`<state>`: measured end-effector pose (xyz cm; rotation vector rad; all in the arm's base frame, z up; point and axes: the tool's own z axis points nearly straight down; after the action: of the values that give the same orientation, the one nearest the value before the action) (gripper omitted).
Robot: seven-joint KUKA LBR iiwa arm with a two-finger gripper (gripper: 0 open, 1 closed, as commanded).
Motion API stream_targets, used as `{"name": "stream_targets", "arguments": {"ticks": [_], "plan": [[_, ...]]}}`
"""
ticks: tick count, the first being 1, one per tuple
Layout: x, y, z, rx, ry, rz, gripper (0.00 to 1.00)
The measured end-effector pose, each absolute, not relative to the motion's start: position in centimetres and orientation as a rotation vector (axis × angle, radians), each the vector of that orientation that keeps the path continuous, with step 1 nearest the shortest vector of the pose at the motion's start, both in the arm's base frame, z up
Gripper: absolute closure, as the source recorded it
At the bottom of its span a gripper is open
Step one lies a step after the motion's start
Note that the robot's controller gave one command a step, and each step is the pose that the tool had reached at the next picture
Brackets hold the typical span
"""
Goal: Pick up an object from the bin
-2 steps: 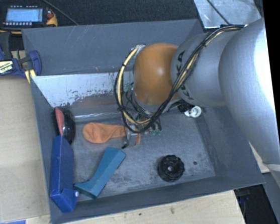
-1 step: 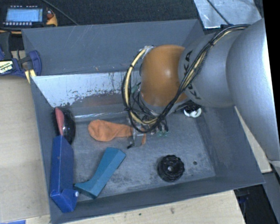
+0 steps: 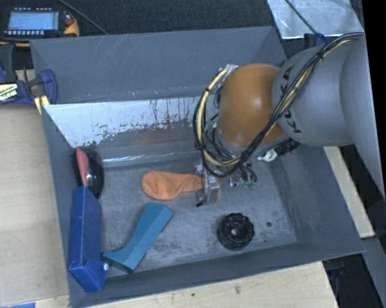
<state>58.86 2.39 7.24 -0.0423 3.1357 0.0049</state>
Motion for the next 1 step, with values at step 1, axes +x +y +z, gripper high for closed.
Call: {"name": "stream_targets", "arguments": {"ticks": [1], "plan": [[59.12,-1.64,7.21,-0.044,3.134,-0.002,1.00]]}}
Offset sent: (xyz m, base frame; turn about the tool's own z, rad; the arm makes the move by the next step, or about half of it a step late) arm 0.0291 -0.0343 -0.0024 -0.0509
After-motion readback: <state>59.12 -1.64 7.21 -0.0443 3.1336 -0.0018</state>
